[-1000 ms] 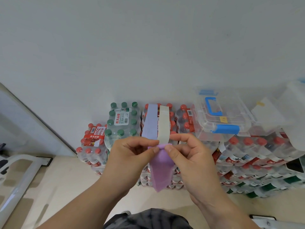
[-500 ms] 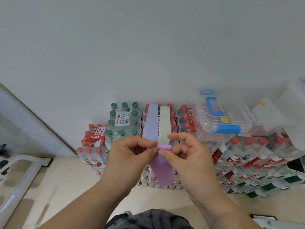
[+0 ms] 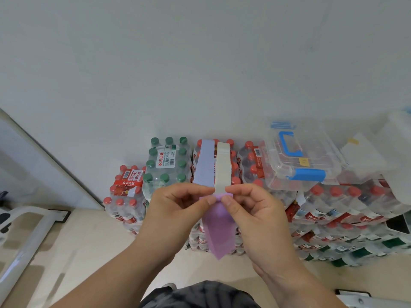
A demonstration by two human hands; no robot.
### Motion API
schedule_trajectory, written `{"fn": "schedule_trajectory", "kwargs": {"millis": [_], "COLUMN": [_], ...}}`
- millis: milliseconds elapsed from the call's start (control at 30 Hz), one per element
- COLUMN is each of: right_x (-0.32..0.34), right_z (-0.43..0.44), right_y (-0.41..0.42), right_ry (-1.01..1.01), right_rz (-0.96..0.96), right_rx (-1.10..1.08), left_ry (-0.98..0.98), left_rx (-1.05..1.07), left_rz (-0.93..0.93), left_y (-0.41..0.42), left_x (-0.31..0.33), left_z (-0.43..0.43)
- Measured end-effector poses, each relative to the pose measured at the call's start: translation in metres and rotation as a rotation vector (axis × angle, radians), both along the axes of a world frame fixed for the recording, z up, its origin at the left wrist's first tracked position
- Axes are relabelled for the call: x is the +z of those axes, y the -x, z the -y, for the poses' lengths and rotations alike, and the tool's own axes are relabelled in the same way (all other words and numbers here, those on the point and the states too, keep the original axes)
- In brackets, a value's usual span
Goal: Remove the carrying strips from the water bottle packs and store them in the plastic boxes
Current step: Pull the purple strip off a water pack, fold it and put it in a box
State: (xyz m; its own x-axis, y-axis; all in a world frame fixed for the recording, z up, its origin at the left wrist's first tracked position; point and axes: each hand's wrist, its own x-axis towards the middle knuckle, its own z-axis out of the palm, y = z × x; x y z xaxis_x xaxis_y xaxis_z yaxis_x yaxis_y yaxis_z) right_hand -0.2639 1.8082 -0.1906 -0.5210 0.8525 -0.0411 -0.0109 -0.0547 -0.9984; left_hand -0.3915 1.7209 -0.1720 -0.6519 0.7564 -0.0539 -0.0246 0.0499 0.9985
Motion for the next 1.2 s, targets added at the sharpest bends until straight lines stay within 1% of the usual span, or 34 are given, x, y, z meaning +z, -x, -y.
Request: {"fn": "schedule_trajectory", "kwargs": {"millis": [133, 233, 300, 400, 567, 700, 833, 1067, 1200], "right_x": [0.0, 0.0, 0.0, 0.001, 0.003, 0.001, 0.002, 0.004, 0.004], "right_z": [0.004, 0.007, 0.008, 0.008, 0.005, 0.004, 0.006, 0.01, 0.01], "right_y": [0.002, 0.004, 0.004, 0.004, 0.002, 0.003, 0.003, 0.0, 0.0], "right_ry": [0.041, 0.048, 0.037, 0.041, 0.082, 0.076, 0.085, 0.087, 0.069], "right_rz": [-0.017, -0.011, 0.0, 0.012, 0.03, 0.04, 0.021, 0.002, -0.018], "right_rx": [0.015, 0.014, 0.02, 0.052, 0.111, 0.107, 0.097, 0.079, 0.049], "left_ry": [0.065, 0.089, 0.091, 0.085, 0.061, 0.036, 0.022, -0.002, -0.013], "left_rx": [0.021, 0.089, 0.123, 0.128, 0.077, 0.032, 0.014, 0.006, 0.0], "left_rz": [-0.097, -0.187, -0.211, -0.174, -0.001, 0.071, 0.088, 0.016, 0.02], "left_y": [0.0, -0.003, -0.004, -0.003, 0.002, 0.005, 0.007, 0.004, 0.003], "left_x": [-0.002, -0.002, -0.003, -0.002, 0.001, 0.002, 0.001, 0.0, -0.001], "left_z": [0.002, 0.003, 0.003, 0.003, 0.004, 0.007, 0.01, 0.014, 0.015]}}
